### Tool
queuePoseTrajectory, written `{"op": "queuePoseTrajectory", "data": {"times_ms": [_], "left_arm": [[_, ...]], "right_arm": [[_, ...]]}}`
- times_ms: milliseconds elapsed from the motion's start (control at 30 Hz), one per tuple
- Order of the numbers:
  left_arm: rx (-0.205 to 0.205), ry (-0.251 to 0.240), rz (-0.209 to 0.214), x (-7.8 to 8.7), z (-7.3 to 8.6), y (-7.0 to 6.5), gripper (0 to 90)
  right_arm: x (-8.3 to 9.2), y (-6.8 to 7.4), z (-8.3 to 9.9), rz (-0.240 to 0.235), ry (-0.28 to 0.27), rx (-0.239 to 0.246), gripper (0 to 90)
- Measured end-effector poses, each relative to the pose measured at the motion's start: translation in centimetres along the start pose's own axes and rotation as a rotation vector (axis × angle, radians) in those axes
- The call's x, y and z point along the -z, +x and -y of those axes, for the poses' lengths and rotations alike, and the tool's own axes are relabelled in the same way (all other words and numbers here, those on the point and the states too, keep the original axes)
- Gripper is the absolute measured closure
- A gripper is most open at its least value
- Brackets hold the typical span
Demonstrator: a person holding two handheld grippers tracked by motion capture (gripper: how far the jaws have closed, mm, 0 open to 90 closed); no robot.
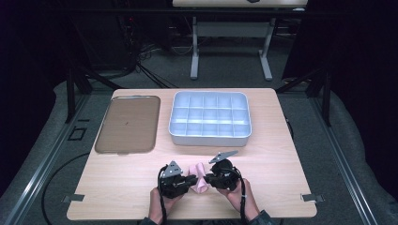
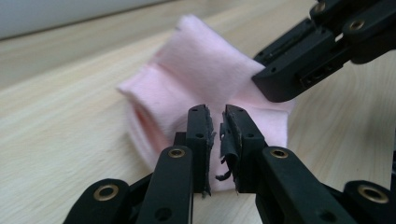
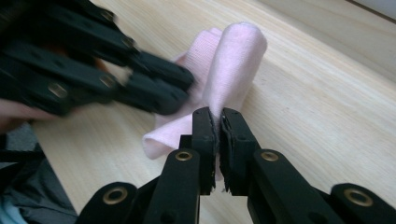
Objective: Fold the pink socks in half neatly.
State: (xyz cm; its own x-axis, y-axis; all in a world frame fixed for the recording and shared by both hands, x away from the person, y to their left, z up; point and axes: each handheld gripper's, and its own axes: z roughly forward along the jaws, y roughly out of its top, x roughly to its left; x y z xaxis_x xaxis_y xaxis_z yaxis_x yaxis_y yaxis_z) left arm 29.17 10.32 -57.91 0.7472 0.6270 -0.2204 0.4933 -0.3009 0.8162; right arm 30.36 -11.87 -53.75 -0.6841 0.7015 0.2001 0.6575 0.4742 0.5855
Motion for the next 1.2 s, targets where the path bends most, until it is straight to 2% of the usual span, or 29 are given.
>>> {"op": "queuePoseTrajectory", "data": {"times_ms": [67, 100, 200, 233, 400, 467, 667, 800, 933, 1200], "left_arm": [[0.005, 0.007, -0.029, 0.4, 0.0, 0.2, 80.0], [-0.008, 0.017, -0.041, 0.4, 0.1, 0.4, 80.2], [-0.016, 0.059, -0.051, -0.5, 0.2, 0.4, 80.2], [-0.012, 0.058, -0.054, -0.7, 0.2, 0.3, 80.4], [-0.003, 0.059, -0.047, -1.1, 0.1, 0.3, 83.6], [-0.014, 0.063, -0.045, -1.1, 0.1, 0.3, 83.9], [-0.004, 0.049, -0.034, -1.1, 0.3, 0.5, 84.5], [0.014, 0.041, -0.025, -1.2, 0.4, 0.6, 84.8], [0.026, 0.042, -0.011, -1.1, 0.4, 0.8, 84.7], [0.022, 0.043, -0.008, -0.7, 0.4, 0.9, 84.2]], "right_arm": [[0.0, -0.1, 0.1, 0.002, -0.003, -0.004, 84.9], [0.1, -0.1, 0.1, 0.005, 0.001, -0.001, 84.9], [0.1, 0.0, -0.1, 0.012, 0.004, 0.004, 84.9], [0.0, 0.1, -0.2, 0.009, 0.009, 0.011, 84.9], [-0.1, 1.1, -0.9, 0.004, 0.005, 0.041, 84.9], [-0.3, 1.3, -1.1, -0.003, 0.008, 0.053, 84.8], [-1.5, 2.0, -1.3, -0.032, 0.010, 0.066, 84.8], [-2.0, 2.1, -1.2, -0.049, 0.012, 0.081, 84.8], [-2.2, 2.0, -1.0, -0.052, 0.007, 0.070, 84.8], [-2.6, 2.0, -0.7, -0.051, 0.007, 0.081, 84.6]]}}
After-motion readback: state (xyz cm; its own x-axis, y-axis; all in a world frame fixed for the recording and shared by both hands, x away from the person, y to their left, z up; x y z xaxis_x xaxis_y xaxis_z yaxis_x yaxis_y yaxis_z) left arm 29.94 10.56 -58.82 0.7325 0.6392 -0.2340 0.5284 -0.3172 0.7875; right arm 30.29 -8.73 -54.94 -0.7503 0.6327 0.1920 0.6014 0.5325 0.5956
